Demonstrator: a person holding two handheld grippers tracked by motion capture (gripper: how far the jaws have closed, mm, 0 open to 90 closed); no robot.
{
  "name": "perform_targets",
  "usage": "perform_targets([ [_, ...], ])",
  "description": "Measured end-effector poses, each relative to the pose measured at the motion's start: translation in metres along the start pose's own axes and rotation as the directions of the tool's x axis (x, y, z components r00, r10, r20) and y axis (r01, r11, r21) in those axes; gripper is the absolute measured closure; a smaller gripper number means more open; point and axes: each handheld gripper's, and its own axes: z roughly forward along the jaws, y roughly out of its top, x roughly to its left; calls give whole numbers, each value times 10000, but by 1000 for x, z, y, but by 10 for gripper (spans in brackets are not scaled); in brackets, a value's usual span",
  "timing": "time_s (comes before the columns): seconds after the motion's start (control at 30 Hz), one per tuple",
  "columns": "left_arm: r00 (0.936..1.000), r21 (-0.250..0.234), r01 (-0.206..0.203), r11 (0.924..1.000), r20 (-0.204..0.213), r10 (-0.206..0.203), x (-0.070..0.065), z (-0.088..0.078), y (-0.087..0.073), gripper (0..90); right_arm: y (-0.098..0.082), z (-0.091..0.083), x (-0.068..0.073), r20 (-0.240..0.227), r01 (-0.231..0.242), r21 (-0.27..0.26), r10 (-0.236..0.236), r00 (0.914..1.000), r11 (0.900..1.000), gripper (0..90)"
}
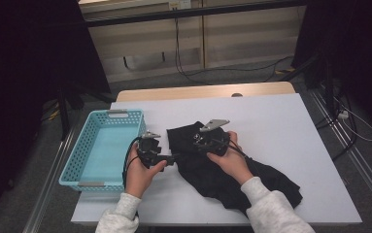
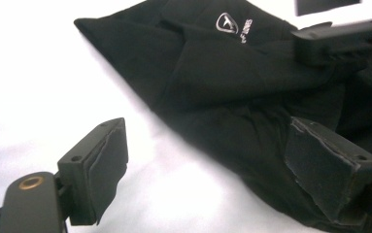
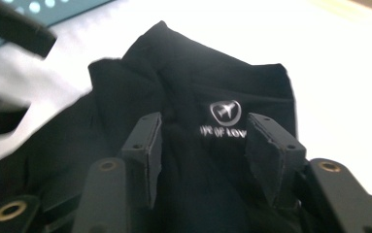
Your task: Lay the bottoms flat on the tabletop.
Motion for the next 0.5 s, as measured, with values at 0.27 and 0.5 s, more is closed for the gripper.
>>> perform_targets([
  [0.27, 9999, -139, 120, 9998, -100, -122, 4, -5, -3, 166, -3, 23, 11, -896, 379, 783, -309, 9955, 9962, 694],
  [0.5, 9999, -122, 153, 9998, -34, -153, 4, -5, -2, 166, -1, 20, 12, -1196, 628, 623, -550, 9913, 9961, 860],
])
